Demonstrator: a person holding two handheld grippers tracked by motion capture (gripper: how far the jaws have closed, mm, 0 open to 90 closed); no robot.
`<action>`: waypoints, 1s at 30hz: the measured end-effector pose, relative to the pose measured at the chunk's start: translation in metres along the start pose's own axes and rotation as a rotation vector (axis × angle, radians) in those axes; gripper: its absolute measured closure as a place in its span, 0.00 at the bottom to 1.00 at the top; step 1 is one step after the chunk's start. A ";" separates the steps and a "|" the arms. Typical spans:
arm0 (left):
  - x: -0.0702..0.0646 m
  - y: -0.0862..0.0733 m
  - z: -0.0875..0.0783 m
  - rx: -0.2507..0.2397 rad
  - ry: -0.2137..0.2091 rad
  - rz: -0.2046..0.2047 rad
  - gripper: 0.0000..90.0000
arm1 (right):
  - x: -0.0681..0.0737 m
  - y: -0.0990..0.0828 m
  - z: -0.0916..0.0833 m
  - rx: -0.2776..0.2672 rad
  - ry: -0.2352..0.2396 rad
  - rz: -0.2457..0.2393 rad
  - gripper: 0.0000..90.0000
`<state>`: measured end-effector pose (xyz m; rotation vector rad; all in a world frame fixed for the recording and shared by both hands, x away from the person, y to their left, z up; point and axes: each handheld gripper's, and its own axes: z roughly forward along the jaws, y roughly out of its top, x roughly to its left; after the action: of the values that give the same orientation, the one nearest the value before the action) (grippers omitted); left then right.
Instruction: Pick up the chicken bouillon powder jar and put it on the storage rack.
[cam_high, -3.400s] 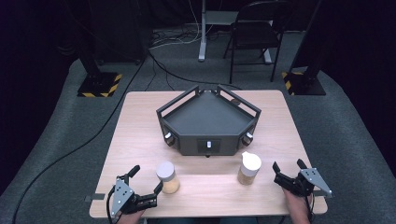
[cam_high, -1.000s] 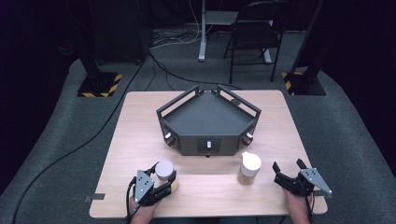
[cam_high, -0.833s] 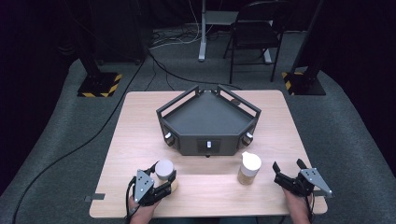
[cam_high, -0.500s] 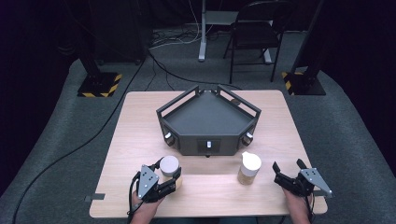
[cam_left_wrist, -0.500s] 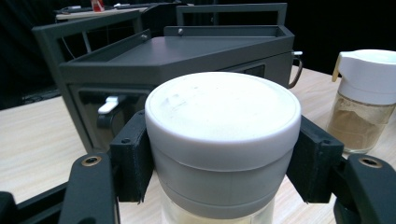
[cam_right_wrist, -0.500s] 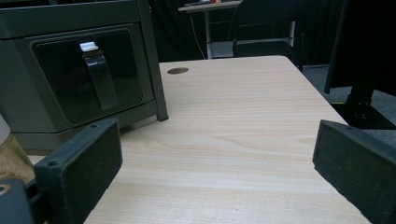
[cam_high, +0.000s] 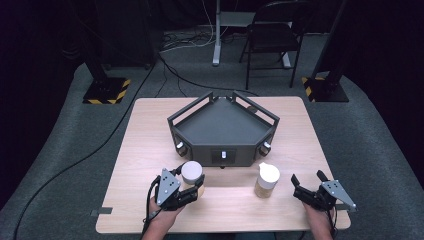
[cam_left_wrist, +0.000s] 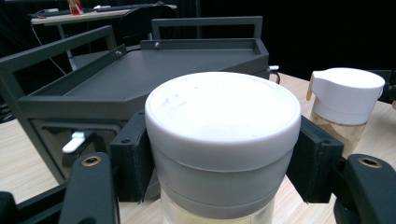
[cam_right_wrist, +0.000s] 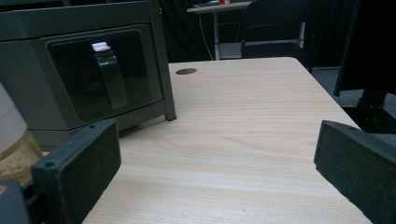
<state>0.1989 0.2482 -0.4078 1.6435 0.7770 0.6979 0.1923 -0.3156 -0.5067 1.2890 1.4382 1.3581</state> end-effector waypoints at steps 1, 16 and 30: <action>0.000 0.000 0.000 0.000 0.000 0.000 0.37 | 0.000 0.000 0.000 0.000 0.000 0.000 0.00; -0.012 0.024 0.013 -0.003 0.004 0.014 0.37 | -0.004 -0.001 0.000 -0.006 0.025 0.006 0.00; -0.027 0.041 0.027 -0.021 0.047 0.017 0.37 | -0.005 -0.001 -0.001 -0.007 0.026 0.011 0.00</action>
<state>0.2095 0.2046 -0.3738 1.6212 0.7873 0.7564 0.1924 -0.3205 -0.5084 1.2812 1.4441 1.3906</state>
